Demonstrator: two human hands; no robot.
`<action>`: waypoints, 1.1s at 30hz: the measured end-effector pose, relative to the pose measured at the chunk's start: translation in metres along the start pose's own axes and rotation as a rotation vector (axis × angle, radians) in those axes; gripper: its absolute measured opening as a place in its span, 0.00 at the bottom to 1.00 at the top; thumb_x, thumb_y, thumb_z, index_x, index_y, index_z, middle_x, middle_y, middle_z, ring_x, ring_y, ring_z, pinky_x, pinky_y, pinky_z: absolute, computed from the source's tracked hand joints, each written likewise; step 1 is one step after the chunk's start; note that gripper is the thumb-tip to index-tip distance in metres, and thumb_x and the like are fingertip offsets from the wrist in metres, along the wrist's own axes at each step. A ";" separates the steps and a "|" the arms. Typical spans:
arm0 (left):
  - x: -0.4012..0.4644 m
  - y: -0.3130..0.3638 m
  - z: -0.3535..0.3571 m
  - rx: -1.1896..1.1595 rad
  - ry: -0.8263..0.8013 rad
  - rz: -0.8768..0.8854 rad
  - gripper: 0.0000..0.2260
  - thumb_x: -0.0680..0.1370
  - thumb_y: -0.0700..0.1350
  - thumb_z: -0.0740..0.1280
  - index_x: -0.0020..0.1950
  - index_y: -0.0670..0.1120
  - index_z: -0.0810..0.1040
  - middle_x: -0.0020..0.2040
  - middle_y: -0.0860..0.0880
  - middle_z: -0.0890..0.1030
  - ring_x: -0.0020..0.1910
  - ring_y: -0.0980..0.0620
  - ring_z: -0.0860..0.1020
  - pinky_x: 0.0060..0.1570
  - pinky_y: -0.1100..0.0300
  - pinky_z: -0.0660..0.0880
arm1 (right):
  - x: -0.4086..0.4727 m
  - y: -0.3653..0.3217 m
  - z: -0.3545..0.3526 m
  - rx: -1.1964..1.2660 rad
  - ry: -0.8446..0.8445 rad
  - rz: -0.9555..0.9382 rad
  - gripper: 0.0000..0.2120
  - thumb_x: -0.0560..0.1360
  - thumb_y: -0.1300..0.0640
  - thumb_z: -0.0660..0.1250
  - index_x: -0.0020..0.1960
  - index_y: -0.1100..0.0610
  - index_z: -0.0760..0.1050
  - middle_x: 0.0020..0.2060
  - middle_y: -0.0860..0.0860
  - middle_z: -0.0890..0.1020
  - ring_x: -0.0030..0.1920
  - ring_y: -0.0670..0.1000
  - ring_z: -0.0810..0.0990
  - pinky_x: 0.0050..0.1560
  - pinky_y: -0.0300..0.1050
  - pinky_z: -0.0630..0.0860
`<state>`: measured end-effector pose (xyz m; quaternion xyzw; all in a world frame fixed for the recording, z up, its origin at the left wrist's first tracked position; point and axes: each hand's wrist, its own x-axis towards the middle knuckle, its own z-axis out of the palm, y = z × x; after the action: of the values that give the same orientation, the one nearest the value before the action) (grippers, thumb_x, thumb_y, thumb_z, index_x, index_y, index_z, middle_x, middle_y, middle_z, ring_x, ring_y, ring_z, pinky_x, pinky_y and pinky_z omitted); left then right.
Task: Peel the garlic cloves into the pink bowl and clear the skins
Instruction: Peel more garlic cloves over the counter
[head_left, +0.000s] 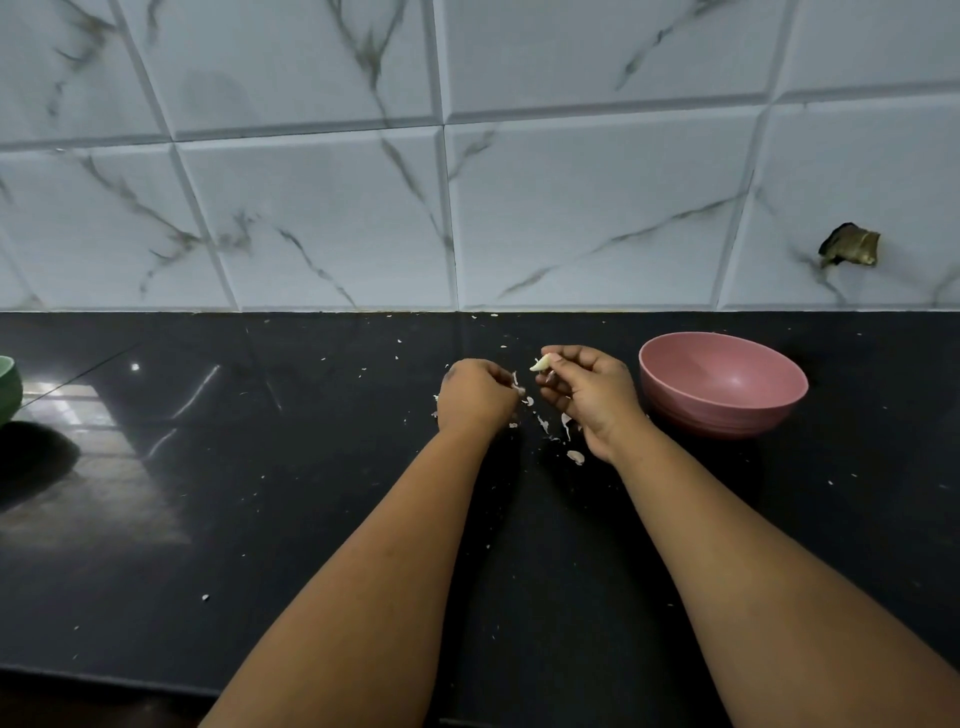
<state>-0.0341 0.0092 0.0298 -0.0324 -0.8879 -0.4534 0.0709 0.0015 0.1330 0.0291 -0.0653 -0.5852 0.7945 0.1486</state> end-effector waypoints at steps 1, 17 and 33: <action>0.000 -0.001 -0.001 0.001 -0.010 -0.013 0.04 0.70 0.44 0.76 0.39 0.49 0.83 0.40 0.53 0.82 0.39 0.55 0.80 0.35 0.64 0.71 | 0.001 0.001 0.000 -0.038 0.017 -0.019 0.07 0.78 0.65 0.64 0.48 0.58 0.80 0.39 0.56 0.80 0.40 0.48 0.81 0.37 0.36 0.79; -0.004 0.008 -0.001 -0.022 0.061 0.080 0.10 0.68 0.42 0.76 0.35 0.45 0.74 0.38 0.47 0.82 0.42 0.51 0.79 0.37 0.61 0.72 | 0.013 0.014 -0.006 -0.657 0.131 -0.265 0.11 0.74 0.63 0.65 0.49 0.54 0.84 0.42 0.49 0.85 0.42 0.49 0.85 0.52 0.49 0.81; -0.008 0.010 0.015 -0.458 -0.017 0.029 0.04 0.73 0.38 0.72 0.47 0.42 0.84 0.40 0.47 0.85 0.40 0.53 0.84 0.43 0.64 0.80 | 0.012 0.009 -0.009 -0.657 0.101 -0.369 0.06 0.71 0.63 0.73 0.47 0.59 0.84 0.38 0.54 0.85 0.38 0.49 0.84 0.45 0.40 0.81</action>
<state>-0.0264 0.0271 0.0279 -0.0644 -0.7619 -0.6417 0.0608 -0.0091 0.1423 0.0189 -0.0420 -0.8025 0.5202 0.2892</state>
